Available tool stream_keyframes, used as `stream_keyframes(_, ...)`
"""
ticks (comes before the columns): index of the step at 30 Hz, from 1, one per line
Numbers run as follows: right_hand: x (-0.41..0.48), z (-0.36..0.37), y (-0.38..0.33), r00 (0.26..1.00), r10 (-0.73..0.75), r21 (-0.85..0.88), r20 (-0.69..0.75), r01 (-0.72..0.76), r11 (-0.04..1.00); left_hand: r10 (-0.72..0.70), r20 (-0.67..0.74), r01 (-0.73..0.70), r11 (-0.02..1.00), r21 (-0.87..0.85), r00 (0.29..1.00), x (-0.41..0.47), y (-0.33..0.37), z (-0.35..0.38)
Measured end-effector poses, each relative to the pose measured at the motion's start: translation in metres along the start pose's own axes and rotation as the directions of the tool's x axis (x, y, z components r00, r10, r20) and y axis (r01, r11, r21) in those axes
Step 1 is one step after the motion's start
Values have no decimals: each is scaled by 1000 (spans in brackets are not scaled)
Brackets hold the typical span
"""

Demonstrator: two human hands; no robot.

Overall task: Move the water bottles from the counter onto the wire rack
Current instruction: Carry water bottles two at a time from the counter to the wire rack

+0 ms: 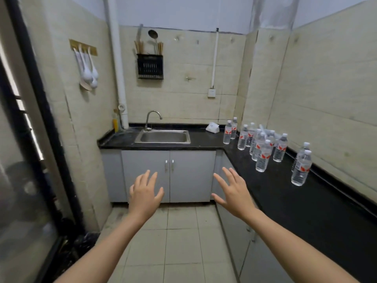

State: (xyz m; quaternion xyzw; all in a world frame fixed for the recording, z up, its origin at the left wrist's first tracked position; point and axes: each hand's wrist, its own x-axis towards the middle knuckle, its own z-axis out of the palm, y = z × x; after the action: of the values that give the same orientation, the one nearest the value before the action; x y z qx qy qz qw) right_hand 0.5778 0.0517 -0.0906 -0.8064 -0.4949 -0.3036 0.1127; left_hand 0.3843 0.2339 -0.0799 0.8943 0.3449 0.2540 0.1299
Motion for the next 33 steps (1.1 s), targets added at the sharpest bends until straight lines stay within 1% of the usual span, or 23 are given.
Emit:
stream_keyframes(4, 24, 32, 8, 991, 94, -54, 94, -89, 995, 11, 65, -9, 1000, -27, 998, 31, -16, 29)
stream_keyframes(8, 64, 73, 19, 989, 104, -75, 106, -97, 993, 35, 112, -34, 999, -19, 993, 86, -27, 56)
stream_keyframes(12, 131, 123, 34, 991, 102, -82, 91, -95, 992, 58, 85, -59, 998, 13, 995, 169, -41, 76)
stream_keyframes(16, 212, 178, 44, 988, 96, -59, 120, -89, 994, 30, 71, -34, 998, 49, 997, 255, -64, 87)
stream_keyframes(20, 287, 226, 46, 986, 87, -47, 145, -81, 996, -42, 18, 41, 998, 40, 999, 331, -95, 93)
stream_keyframes(22, 316, 252, 47, 984, 84, -28, 158, -80, 996, -71, 23, 70, 997, 38, 997, 363, -112, 103)
stream_keyframes(26, 364, 302, 54, 978, 96, -53, 187, -88, 995, -98, 18, 98, 995, -1, 995, 431, -138, 132)
stream_keyframes(30, 409, 344, 75, 960, 160, -91, 229, -142, 986, -28, 24, 29, 999, -41, 999, 508, -145, 167)
stream_keyframes(33, 448, 371, 100, 935, 262, -115, 239, -241, 964, 53, 53, -49, 996, -75, 997, 578, -143, 194)
